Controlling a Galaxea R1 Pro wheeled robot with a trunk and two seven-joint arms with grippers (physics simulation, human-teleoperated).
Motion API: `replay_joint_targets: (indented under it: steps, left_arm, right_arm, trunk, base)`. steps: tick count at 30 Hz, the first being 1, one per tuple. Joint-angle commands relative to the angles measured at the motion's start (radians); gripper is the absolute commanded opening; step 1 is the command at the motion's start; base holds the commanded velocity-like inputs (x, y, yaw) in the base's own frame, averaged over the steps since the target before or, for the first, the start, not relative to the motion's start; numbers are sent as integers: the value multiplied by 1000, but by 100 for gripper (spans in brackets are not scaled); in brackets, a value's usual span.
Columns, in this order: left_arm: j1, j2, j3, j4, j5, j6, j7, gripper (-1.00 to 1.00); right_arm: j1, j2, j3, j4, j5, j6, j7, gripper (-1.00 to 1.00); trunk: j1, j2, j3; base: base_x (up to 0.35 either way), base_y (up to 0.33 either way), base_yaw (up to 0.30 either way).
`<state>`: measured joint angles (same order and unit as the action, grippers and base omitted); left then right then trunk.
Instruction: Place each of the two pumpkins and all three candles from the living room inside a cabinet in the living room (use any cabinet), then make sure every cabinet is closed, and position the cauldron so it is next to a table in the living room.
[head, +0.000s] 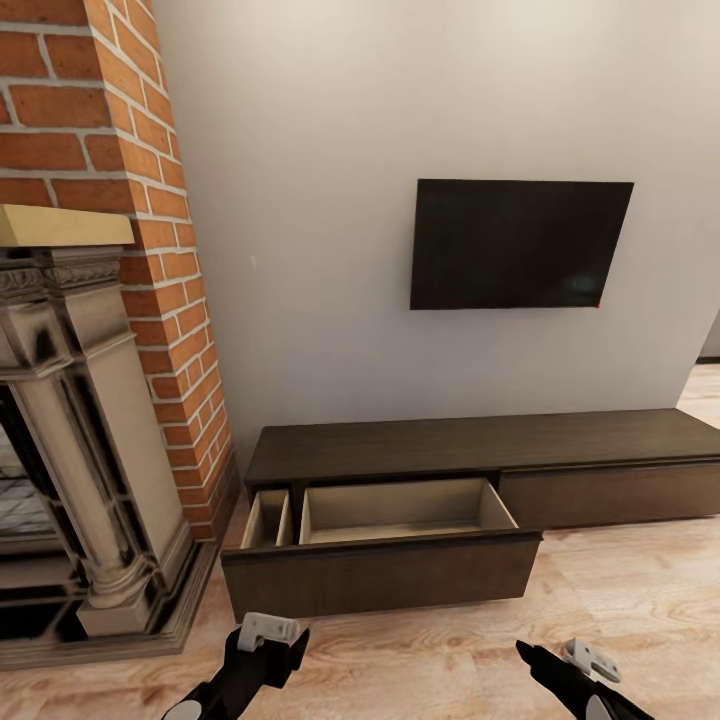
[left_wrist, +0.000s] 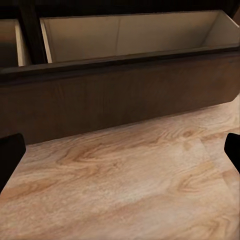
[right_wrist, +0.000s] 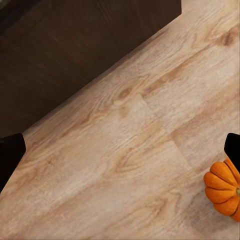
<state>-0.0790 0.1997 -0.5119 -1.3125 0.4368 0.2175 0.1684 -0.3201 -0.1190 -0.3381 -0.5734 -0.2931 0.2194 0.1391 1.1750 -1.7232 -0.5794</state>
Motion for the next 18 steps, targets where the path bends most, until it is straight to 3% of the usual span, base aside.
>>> replay_joint_targets:
  steps: [1, 7, 18]
  left_arm:
    - [-1, 1, -4, -6, 11, -2, 9, 100]
    - [-1, 2, -4, -10, 11, -10, 10, 100]
    - [-1, 1, -9, 2, 7, -28, 9, 100]
  right_arm:
    - [0, 1, -4, 0, -3, 6, 5, 100]
    - [0, 0, -4, 30, 3, 6, 0, 100]
    - [-9, -26, -14, 197, 1, 12, -49, 100]
  trunk:
    - [0, -1, -1]
    - [0, -1, -1]
    - [0, -1, -1]
  base:
    - [0, 0, 0]
    - [0, 0, 0]
    - [-23, 0, 0]
